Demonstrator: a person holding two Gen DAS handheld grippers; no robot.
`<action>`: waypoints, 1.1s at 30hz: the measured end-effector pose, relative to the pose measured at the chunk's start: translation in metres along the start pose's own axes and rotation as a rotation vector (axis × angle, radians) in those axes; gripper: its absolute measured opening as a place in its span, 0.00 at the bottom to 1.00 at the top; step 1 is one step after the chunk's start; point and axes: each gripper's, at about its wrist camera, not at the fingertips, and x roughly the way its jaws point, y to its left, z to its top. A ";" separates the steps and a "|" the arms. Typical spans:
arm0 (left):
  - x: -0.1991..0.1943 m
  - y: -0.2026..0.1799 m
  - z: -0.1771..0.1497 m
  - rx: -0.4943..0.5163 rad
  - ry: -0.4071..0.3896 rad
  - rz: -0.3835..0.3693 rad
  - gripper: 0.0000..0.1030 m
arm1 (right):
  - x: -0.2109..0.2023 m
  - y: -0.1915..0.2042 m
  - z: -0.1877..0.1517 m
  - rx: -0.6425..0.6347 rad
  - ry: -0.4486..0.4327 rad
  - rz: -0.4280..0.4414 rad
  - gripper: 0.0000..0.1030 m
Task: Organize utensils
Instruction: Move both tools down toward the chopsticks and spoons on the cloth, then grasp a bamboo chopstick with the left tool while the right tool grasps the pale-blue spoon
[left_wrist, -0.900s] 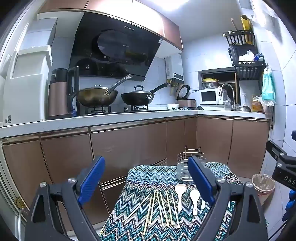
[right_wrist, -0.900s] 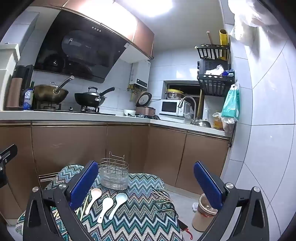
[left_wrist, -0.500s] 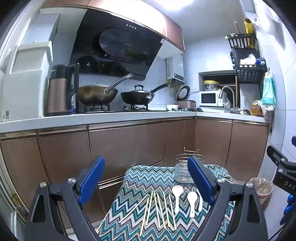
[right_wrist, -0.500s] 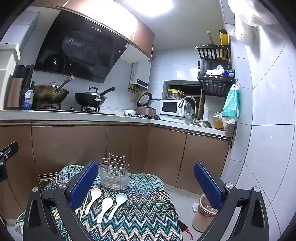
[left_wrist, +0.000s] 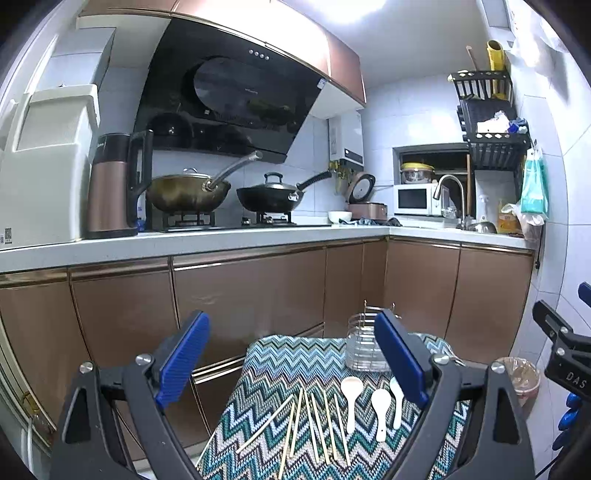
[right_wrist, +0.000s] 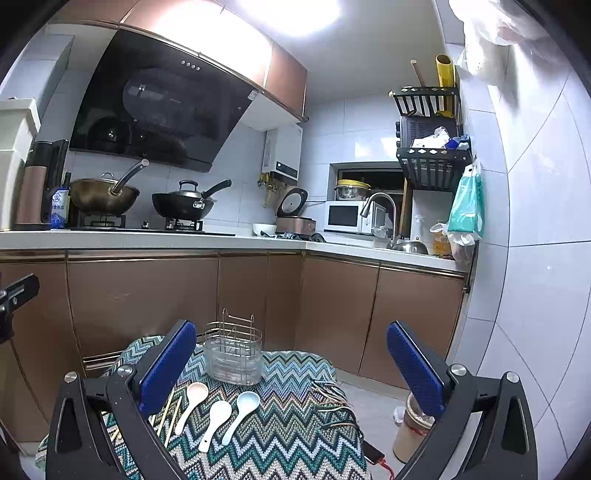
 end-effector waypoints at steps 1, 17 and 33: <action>0.001 0.000 0.001 0.003 -0.002 0.005 0.88 | 0.000 -0.001 0.001 0.003 -0.005 0.003 1.00; 0.061 0.032 0.002 -0.092 0.117 -0.001 0.88 | 0.045 -0.011 -0.003 -0.002 0.071 0.022 1.00; 0.172 0.036 -0.047 -0.136 0.498 -0.205 0.81 | 0.153 -0.018 -0.059 -0.007 0.369 0.183 0.98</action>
